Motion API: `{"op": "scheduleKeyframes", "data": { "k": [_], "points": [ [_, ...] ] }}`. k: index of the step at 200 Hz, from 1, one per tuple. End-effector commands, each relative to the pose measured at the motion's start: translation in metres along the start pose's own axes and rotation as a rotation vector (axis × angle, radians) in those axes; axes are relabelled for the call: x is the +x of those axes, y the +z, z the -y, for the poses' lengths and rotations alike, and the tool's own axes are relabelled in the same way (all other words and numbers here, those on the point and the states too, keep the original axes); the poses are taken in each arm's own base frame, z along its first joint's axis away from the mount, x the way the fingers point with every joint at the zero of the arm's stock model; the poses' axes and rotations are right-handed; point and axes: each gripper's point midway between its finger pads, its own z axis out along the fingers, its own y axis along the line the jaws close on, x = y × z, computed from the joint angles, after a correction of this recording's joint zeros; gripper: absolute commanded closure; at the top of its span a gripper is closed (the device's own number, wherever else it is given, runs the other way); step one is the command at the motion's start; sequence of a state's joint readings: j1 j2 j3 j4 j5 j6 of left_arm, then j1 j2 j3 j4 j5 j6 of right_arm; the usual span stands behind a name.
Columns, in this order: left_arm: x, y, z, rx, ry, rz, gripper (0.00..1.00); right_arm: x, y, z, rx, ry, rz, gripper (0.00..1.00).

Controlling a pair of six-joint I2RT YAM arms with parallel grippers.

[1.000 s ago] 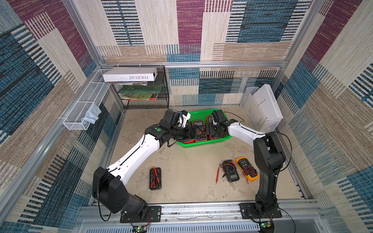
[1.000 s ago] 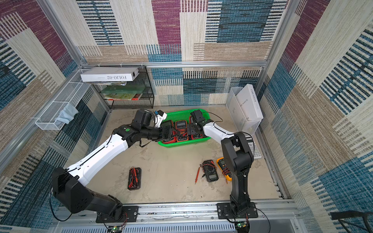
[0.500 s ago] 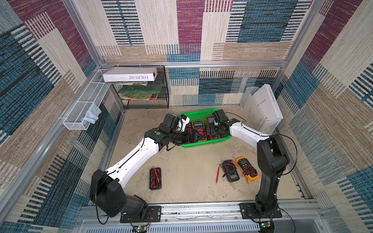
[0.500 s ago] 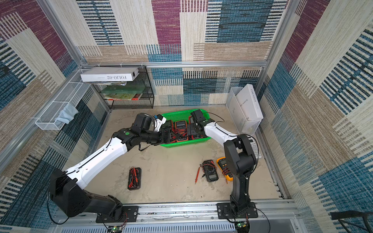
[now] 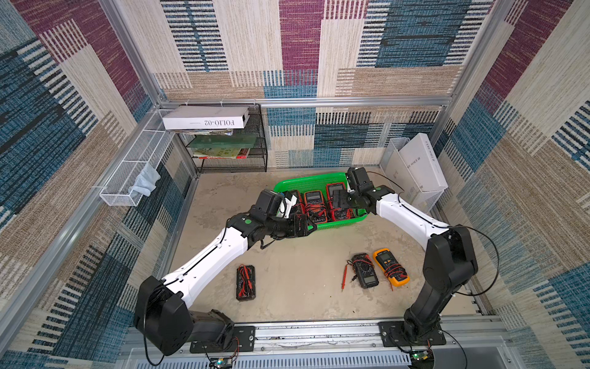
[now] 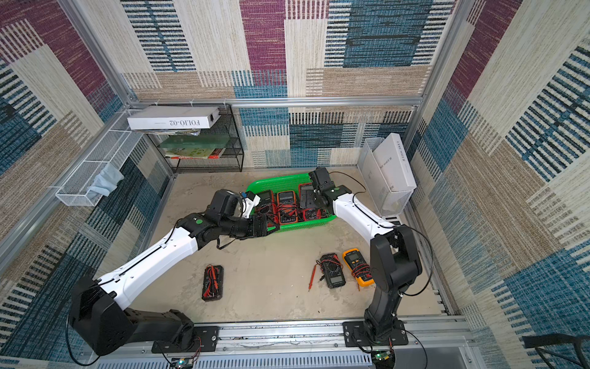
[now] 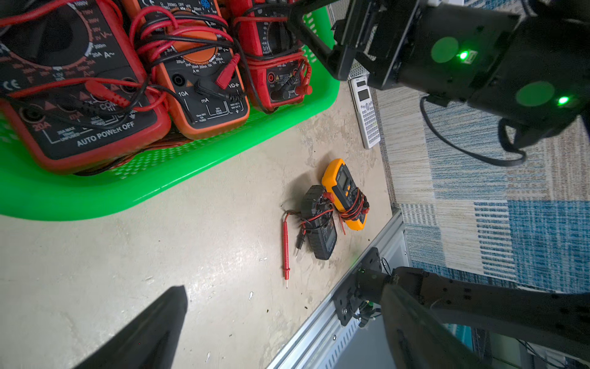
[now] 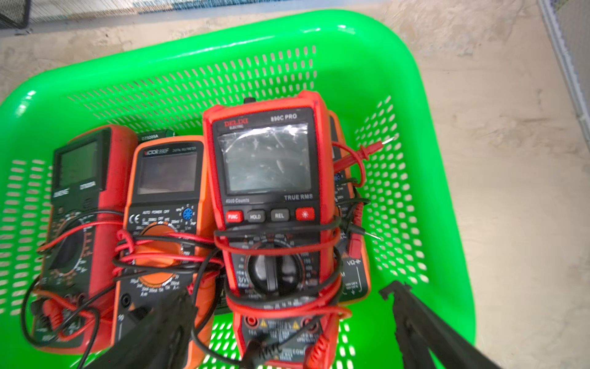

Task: Put the multimeter into the basket
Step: Adjust the basket at the center of the board, then pick up the multimeter from the center of the board.

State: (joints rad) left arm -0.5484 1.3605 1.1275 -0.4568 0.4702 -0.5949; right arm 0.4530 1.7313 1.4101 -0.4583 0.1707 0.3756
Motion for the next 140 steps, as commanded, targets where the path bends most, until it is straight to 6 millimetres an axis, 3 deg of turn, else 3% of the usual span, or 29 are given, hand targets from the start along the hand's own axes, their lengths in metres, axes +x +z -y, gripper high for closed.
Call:
{"op": "scheduleKeyframes", "data": {
  "k": [1, 41, 72, 140],
  "points": [
    [-0.003, -0.001, 0.0, -0.001, 0.012, 0.047, 0.0, 0.001, -0.014, 0.002, -0.006, 0.011, 0.009, 0.01],
    [0.012, 0.002, -0.01, -0.009, -0.014, 0.073, 0.0, 0.015, -0.045, 0.008, -0.035, 0.034, 0.032, 0.0],
    [0.022, 0.004, -0.017, -0.023, -0.023, 0.093, 0.0, 0.04, -0.062, 0.018, -0.039, 0.051, 0.024, 0.01],
    [0.044, 0.016, -0.028, -0.053, -0.046, 0.135, 0.0, 0.107, -0.073, 0.039, -0.033, 0.081, -0.047, 0.0]
  ]
}}
